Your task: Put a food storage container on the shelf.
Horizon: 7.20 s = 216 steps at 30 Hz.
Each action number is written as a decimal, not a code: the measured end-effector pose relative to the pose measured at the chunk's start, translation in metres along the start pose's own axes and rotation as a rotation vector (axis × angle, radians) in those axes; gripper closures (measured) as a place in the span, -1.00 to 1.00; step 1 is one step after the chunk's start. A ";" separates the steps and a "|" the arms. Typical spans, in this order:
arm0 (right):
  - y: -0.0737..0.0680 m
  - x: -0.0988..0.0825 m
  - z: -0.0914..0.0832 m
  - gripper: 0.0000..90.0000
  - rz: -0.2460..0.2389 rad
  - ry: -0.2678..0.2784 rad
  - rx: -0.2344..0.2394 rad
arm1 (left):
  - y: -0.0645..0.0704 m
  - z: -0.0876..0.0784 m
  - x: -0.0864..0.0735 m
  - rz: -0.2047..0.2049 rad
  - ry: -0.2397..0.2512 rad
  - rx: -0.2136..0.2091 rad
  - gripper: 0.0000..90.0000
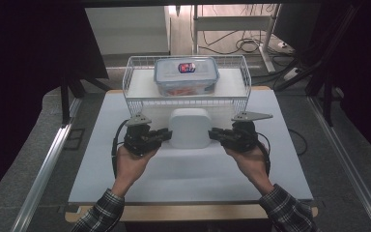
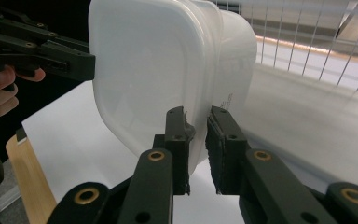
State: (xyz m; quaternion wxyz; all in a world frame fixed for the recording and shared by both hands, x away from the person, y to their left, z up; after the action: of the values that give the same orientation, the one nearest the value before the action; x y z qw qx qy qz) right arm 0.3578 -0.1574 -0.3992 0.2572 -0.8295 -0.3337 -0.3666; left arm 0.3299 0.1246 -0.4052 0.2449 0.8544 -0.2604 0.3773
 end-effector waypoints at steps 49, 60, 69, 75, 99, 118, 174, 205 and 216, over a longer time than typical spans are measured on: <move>0.021 0.158 -0.040 0.71 -0.029 0.149 -0.014 | -0.018 -0.061 0.147 0.024 0.144 0.072 0.75; 0.034 0.171 -0.029 0.69 0.006 0.120 -0.006 | -0.034 -0.051 0.154 -0.021 0.146 0.036 0.72; 0.033 0.180 -0.021 0.55 -0.007 0.119 -0.043 | -0.043 -0.043 0.158 -0.033 0.158 0.031 0.48; 0.035 0.184 -0.017 0.50 0.001 0.119 -0.045 | -0.050 -0.037 0.161 -0.047 0.148 0.021 0.43; 0.044 0.204 -0.002 0.31 0.057 0.109 -0.114 | -0.071 -0.021 0.188 -0.118 0.130 0.046 -0.06; 0.040 0.197 -0.009 -0.16 0.005 0.143 -0.064 | -0.058 -0.032 0.181 0.003 0.142 0.017 -0.46; 0.010 0.018 0.002 -0.93 -0.210 0.008 0.031 | 0.000 -0.006 -0.007 0.218 0.039 -0.015 -0.94; 0.029 -0.093 0.003 -0.97 -0.137 -0.103 -0.031 | -0.015 0.016 -0.118 0.131 -0.060 0.072 -0.95; 0.034 -0.122 0.021 -0.97 -0.137 -0.195 -0.069 | -0.029 0.029 -0.145 0.120 -0.153 0.113 -0.96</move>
State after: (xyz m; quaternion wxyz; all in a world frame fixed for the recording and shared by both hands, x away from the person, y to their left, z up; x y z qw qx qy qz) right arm 0.3300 -0.2101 -0.5135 0.1692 -0.8448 -0.4003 -0.3122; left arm 0.2787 0.1663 -0.5407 0.1526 0.8759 -0.3073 0.3391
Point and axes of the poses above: each handheld gripper's, and its own axes: z roughly forward along the jaws, x roughly out of its top, y roughly to its right, the point moved 2 cm from there along z, roughly forward along the jaws, and after that the axes turned 8 degrees about -y, right-handed, at the moved point
